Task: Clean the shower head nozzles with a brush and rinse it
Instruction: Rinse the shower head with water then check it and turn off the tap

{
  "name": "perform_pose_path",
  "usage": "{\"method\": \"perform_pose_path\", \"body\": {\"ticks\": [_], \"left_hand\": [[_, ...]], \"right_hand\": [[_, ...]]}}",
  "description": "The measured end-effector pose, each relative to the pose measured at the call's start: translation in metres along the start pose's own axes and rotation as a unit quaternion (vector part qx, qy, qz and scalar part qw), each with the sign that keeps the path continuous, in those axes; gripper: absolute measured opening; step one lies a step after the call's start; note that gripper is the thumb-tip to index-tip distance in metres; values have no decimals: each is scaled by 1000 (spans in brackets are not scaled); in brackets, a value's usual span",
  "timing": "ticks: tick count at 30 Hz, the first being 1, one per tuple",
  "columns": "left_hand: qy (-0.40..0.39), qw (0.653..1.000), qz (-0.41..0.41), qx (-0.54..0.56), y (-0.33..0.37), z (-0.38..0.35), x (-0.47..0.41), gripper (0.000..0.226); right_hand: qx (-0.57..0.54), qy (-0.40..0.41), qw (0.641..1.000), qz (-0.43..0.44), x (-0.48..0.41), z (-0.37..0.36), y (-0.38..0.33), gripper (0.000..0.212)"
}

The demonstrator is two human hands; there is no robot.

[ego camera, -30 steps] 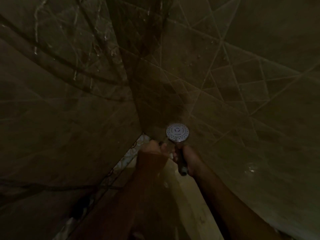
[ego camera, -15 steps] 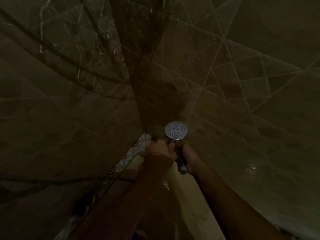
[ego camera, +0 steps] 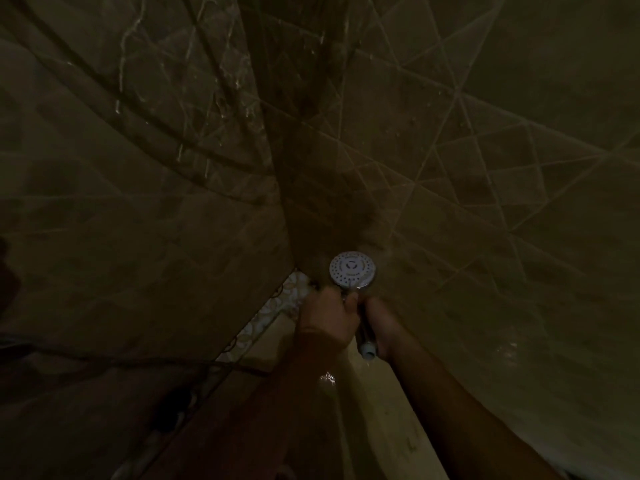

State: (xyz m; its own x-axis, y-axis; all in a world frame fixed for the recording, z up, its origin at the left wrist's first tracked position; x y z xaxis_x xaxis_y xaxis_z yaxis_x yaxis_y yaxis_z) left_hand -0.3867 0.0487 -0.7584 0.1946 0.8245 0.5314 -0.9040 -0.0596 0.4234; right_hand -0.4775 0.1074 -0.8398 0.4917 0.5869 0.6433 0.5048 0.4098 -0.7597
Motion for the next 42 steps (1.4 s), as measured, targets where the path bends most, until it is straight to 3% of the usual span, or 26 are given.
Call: {"method": "perform_pose_path", "body": {"ticks": [13,24,29,42], "left_hand": [[38,997,55,31,-95,64,2,36],[96,988,111,55,-191,184,41,48],[152,980,123,36,-207,234,37,50],[98,985,136,41,-201,239,11,47]], "right_hand": [[-65,-14,998,-2,32,-10,-16,22],[-26,-117,993,6,80,-71,-37,28],[-33,-128,991,29,98,-103,-45,29],[-19,-158,985,65,116,-123,-88,29]]}}
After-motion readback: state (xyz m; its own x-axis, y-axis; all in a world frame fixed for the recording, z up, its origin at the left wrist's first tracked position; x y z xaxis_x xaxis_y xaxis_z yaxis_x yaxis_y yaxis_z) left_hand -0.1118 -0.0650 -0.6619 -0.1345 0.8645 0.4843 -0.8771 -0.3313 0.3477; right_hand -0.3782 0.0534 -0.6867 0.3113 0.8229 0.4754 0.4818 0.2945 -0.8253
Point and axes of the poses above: each hand's wrist, its own x-axis away from the middle knuckle, its own z-axis out of the back of the hand, y = z × x, the point moved 4 cm from there along -x, towards the middle knuckle, and after that the axes turned 15 degrees about z, right-handed, at the moved point
